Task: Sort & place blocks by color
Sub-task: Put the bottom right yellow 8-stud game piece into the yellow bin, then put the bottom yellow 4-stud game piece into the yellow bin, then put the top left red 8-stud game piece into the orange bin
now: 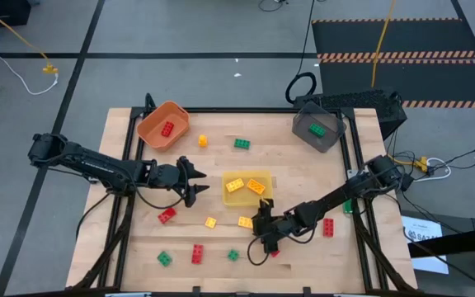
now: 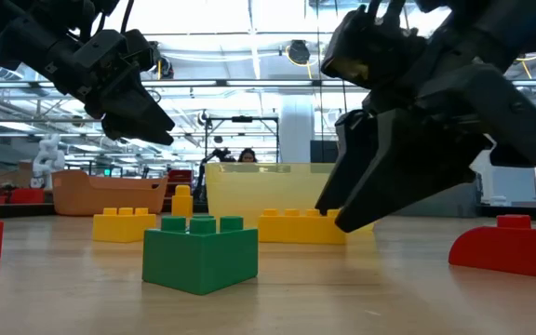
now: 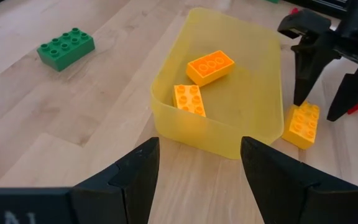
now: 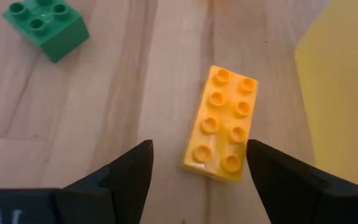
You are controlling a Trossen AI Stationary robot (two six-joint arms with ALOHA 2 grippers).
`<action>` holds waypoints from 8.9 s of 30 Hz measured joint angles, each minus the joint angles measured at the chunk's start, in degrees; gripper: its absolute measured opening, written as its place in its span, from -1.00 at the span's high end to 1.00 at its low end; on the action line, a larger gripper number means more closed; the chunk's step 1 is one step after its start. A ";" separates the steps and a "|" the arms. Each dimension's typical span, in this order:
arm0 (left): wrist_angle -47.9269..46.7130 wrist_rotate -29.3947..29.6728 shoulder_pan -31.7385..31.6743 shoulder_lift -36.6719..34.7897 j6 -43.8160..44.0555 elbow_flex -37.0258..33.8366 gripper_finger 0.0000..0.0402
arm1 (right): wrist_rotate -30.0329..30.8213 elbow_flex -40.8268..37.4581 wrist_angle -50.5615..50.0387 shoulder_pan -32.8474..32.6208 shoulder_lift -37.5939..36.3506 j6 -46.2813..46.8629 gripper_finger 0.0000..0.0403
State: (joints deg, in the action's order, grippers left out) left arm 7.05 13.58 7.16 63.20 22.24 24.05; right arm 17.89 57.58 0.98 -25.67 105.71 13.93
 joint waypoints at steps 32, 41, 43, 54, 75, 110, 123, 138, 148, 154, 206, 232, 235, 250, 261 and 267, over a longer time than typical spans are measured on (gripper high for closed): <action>-1.33 0.00 0.01 0.00 0.87 0.00 -0.12 | 13.35 -0.04 -1.02 -0.88 -12.38 -12.03 0.39; 0.24 -0.02 0.97 0.02 0.74 0.00 -0.12 | 11.97 -0.12 -17.02 9.82 -16.94 -10.01 0.39; 0.17 -0.02 1.14 0.00 0.70 0.00 -0.12 | 9.39 -0.69 -16.21 11.51 -16.85 -9.89 0.38; -1.78 0.25 1.20 0.30 1.52 0.00 -0.12 | 7.31 -4.11 -12.42 14.08 -16.87 -5.88 -0.07; 3.55 2.98 0.40 8.11 2.86 -0.02 -0.12 | 14.01 -4.20 -32.27 14.17 -26.03 -2.51 -0.28; 8.05 3.48 -5.77 20.84 -1.77 7.75 -0.12 | 8.81 -16.57 -15.45 12.65 -25.86 4.74 -0.28; 6.43 3.48 -7.48 20.81 -2.54 8.31 -0.12 | 8.83 -16.57 -15.19 11.56 -25.86 5.53 -0.28; -0.19 1.66 -7.41 20.31 -1.07 8.31 -0.12 | 7.43 -16.66 -12.36 9.64 -25.86 6.32 -0.28; -3.29 -2.16 -7.41 20.17 0.65 8.31 -0.12 | 7.66 -20.08 -13.48 9.86 -25.88 6.59 -0.28; -10.90 -13.10 -5.25 16.14 4.00 8.31 -0.12 | 9.71 -20.59 -17.22 9.86 -25.88 6.49 -0.28; 4.70 -4.62 16.02 28.42 -5.58 8.26 -0.69 | 22.82 -20.61 -18.70 13.35 -26.77 8.13 -0.28; -6.59 -3.01 12.00 22.33 -6.23 16.44 0.30 | 22.76 -20.61 -19.32 13.35 -26.77 8.55 -0.28; -14.92 1.18 11.13 20.70 -9.52 21.32 0.30 | 22.60 -20.61 -19.70 13.35 -26.73 8.86 -0.28; -12.21 0.02 -2.25 26.56 -15.24 26.49 0.21 | 22.58 -20.59 -19.28 13.33 -26.75 8.93 -0.28; -7.86 -3.63 -2.96 28.46 -13.79 26.53 0.14 | 22.77 -20.59 -19.28 13.34 -26.75 8.96 -0.28; -8.37 -3.62 -2.11 28.46 -12.90 26.53 -0.11 | 22.77 -20.59 -19.29 13.35 -26.75 9.18 -0.28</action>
State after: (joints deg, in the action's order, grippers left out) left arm -1.32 9.97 5.05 91.66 9.34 50.59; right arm 40.66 36.99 -18.31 -12.32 78.96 23.11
